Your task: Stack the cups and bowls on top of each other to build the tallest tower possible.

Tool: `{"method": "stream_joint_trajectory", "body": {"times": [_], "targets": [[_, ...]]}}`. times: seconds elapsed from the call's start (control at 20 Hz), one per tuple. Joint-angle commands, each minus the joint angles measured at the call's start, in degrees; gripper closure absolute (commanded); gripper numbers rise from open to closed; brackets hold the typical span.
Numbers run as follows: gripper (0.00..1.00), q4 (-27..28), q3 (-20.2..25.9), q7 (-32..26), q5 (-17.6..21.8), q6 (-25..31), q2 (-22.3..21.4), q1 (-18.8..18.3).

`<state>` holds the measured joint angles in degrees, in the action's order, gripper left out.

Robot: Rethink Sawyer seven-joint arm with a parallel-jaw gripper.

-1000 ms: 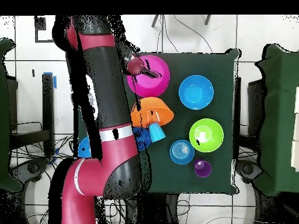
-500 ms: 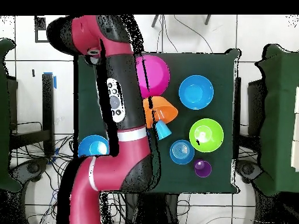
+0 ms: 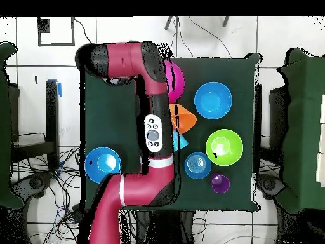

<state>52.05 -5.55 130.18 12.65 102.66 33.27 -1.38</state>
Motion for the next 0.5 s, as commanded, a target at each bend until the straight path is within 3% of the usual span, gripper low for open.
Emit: {"method": "stream_joint_trajectory", "body": {"times": [0.05,0.5], "targets": [[0.0,14.17,10.49,2.47,-4.36,5.94,4.62,-1.11],[0.0,21.15,12.77,4.6,-9.51,10.42,7.46,0.1]]}}
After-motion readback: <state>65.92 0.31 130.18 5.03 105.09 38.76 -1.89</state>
